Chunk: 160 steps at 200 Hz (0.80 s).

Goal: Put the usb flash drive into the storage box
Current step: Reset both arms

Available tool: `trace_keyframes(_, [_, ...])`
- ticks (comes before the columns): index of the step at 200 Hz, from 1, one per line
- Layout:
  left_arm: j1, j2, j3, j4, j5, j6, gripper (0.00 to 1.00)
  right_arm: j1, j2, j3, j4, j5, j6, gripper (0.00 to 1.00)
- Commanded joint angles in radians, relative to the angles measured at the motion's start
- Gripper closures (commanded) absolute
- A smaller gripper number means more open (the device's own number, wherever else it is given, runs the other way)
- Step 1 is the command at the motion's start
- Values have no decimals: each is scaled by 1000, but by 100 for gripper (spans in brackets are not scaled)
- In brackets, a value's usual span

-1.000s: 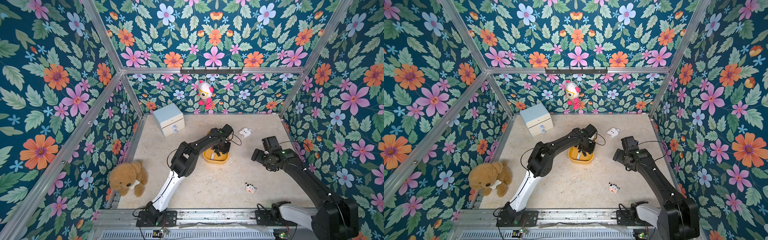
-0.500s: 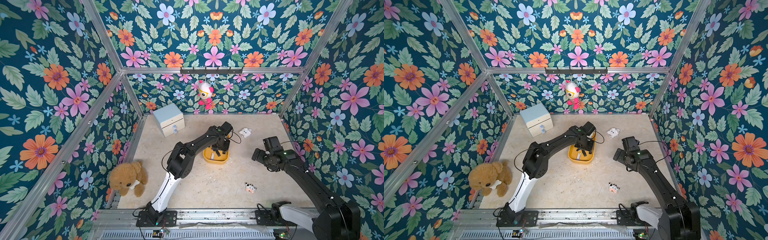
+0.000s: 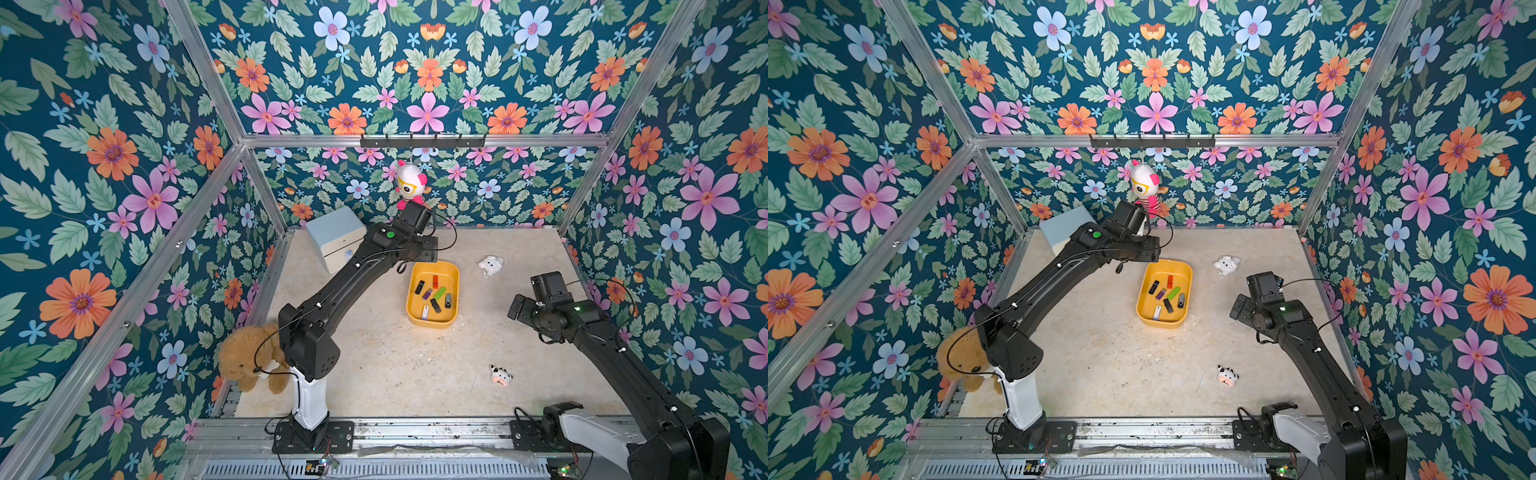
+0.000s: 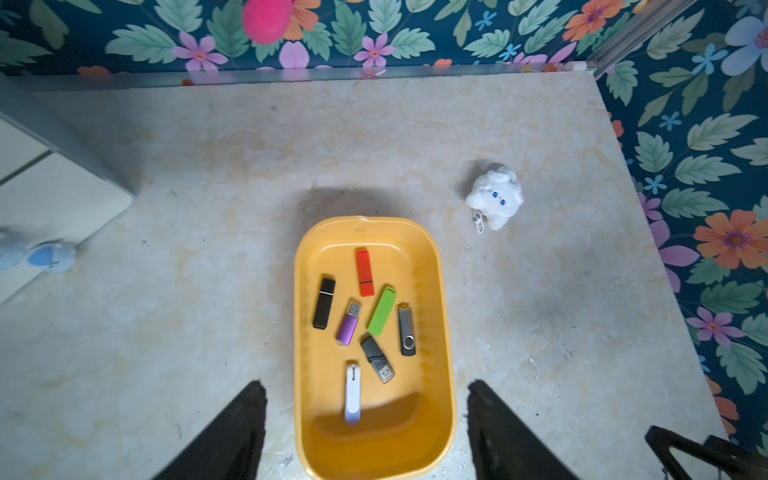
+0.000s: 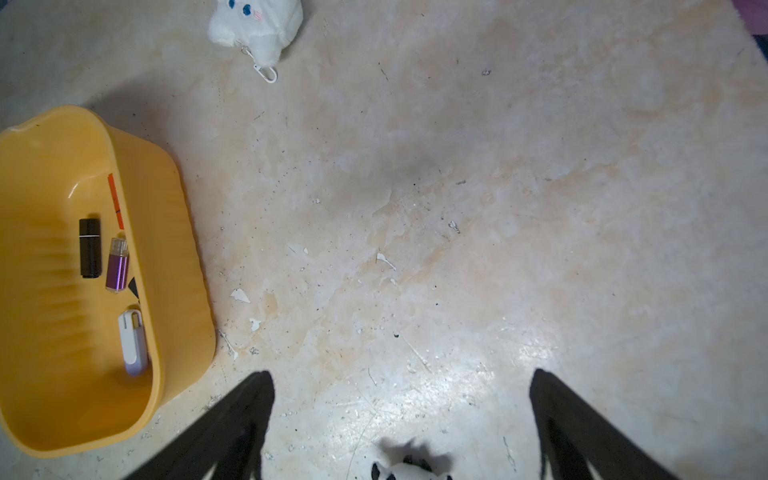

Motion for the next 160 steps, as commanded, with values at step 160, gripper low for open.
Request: trace_keyframes(160, [258, -754, -1370, 1204, -617, 541, 1, 0, -445, -273, 332, 237, -181, 1])
